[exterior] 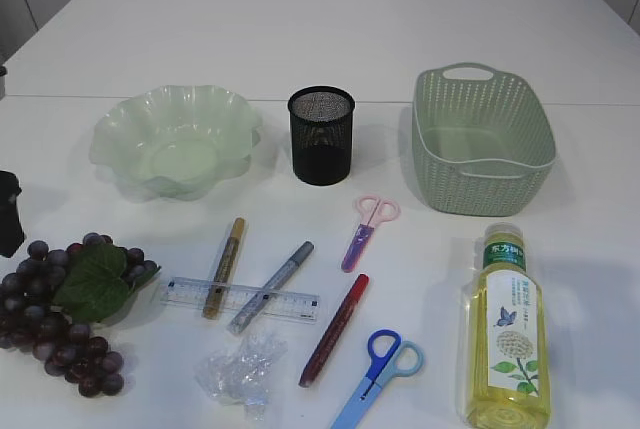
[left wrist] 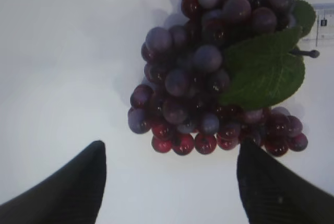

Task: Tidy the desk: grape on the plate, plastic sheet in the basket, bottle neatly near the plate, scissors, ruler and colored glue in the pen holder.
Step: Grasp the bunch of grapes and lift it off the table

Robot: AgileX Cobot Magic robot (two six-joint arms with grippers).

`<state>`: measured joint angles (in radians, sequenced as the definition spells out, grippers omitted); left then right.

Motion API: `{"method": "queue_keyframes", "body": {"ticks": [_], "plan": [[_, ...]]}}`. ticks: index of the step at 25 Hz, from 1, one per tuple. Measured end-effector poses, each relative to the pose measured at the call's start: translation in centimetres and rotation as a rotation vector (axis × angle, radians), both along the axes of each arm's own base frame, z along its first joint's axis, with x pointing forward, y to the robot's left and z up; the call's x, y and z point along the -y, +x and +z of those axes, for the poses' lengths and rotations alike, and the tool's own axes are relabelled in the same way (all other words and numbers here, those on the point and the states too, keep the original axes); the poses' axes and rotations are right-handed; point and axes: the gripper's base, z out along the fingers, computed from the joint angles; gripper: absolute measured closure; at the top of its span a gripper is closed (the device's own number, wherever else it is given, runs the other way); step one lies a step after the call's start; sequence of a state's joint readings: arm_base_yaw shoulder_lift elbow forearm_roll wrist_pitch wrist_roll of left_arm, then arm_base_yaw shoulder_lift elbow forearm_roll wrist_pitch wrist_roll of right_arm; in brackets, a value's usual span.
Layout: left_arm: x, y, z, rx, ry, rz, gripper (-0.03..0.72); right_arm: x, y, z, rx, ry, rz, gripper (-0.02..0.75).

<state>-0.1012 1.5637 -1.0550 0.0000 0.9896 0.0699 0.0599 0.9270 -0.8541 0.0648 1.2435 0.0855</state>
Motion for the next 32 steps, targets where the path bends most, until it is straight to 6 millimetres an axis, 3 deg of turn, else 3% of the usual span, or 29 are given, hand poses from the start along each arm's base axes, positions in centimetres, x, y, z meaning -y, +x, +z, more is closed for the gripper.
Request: {"method": "queue_keyframes", "body": {"ticks": [7,11,25,32], "plan": [[0.2,2.3,-2.5,-0.067,0.012,-0.041,0.115,0.0,0.0,0.0,0.0,0.001,-0.002,0.248],[0.3,2.6,-4.3,-0.144,0.019,-0.048,0.115,0.0,0.0,0.0,0.0,0.001,-0.002,0.248],[0.3,3.4,-6.4,-0.161,0.023,-0.088,0.115,0.0,0.0,0.0,0.0,0.001,-0.002,0.248],[0.4,3.7,-8.5,-0.216,0.027,-0.091,0.115,0.0,0.0,0.0,0.0,0.001,-0.002,0.248]]}}
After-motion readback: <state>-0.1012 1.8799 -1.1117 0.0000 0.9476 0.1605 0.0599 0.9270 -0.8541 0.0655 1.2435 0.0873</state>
